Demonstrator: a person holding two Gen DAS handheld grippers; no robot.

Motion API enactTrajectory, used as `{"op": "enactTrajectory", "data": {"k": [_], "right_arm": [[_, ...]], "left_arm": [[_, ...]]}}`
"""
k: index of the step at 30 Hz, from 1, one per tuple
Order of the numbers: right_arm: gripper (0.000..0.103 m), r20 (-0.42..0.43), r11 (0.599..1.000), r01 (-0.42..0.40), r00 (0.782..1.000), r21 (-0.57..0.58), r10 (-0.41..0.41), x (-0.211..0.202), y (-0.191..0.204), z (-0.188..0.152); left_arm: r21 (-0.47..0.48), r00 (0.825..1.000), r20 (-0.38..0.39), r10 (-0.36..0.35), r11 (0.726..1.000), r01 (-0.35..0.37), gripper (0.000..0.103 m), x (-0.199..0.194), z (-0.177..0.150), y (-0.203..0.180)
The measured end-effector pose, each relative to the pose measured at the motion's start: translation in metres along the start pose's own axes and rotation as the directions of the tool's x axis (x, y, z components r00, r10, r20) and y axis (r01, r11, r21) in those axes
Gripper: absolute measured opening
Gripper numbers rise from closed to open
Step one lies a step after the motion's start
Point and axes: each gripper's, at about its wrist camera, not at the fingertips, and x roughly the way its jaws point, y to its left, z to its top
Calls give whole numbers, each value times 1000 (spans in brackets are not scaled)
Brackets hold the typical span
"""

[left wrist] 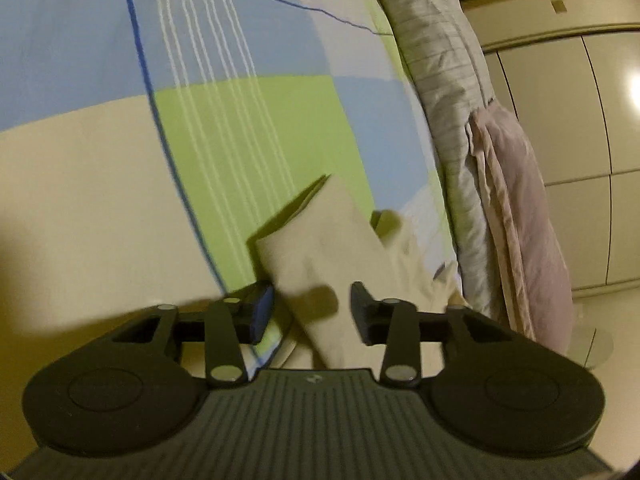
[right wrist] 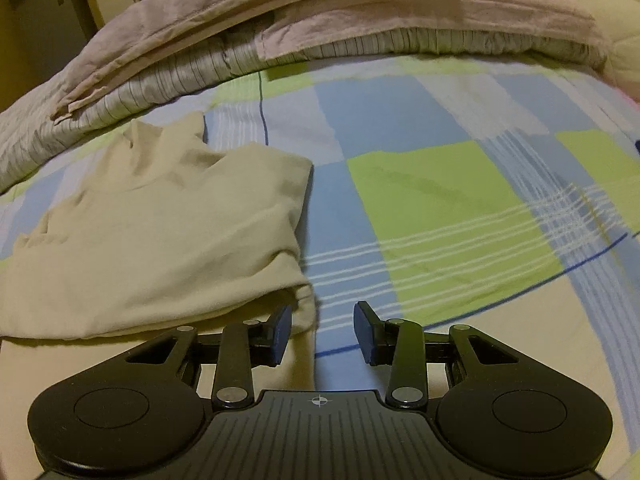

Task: Fold clothes
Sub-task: 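Grasp the folded shirt edge with the left gripper and fold it over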

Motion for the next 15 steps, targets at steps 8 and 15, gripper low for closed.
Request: {"op": "enactTrajectory", "data": {"k": [8,15], "right_arm": [[38,-34,999,43,998,18,-43,-5,-14,-18],[38,-66,998,69,995,-13,-70,-8,-17,-28]], "left_arm": [[968,991,116,63,216,-127,2,10,-102,-89],[945,991,28,129,-326,16,11,33,-180,-100]]}}
